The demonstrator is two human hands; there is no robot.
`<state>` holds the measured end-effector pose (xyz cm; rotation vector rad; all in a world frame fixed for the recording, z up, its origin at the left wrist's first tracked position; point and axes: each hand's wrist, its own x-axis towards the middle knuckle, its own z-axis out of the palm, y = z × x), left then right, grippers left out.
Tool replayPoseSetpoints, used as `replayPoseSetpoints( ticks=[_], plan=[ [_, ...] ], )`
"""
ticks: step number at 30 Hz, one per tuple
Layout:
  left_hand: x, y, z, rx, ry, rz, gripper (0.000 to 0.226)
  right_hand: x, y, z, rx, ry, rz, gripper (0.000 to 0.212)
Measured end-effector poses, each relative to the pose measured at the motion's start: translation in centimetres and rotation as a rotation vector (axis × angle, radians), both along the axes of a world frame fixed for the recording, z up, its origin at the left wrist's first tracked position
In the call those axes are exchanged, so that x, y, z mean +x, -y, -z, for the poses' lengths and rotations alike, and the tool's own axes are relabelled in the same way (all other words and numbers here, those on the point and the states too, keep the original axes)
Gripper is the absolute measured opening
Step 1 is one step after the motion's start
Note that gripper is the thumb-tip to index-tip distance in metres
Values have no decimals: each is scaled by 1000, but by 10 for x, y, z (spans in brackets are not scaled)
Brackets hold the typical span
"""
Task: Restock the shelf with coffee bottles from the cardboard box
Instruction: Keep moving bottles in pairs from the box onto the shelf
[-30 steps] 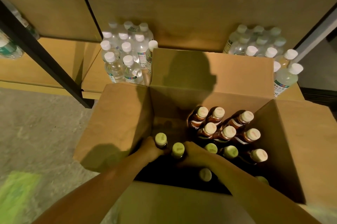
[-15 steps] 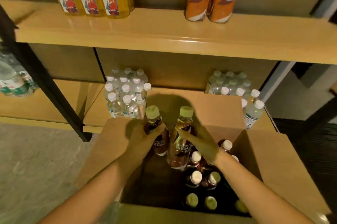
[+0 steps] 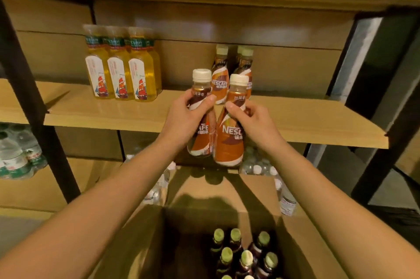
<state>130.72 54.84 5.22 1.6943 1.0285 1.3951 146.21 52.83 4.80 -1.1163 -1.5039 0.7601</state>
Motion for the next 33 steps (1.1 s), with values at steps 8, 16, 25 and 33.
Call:
replayPoseSetpoints(
  ticks=[8, 16, 25, 33],
  plan=[
    [29, -46, -42, -2, 8, -59, 26, 24, -38, -39, 80, -12, 182, 22],
    [45, -109, -40, -31, -8, -111, 35, 51, -104, -38, 52, 122, 396, 28],
    [63, -153, -30, -34, -20, -85, 33, 55, -146, -33, 20, 165, 403, 36],
    [69, -166, -21, 9, -65, -162, 43, 53, -148, -28, 41, 167, 382, 32]
  ],
)
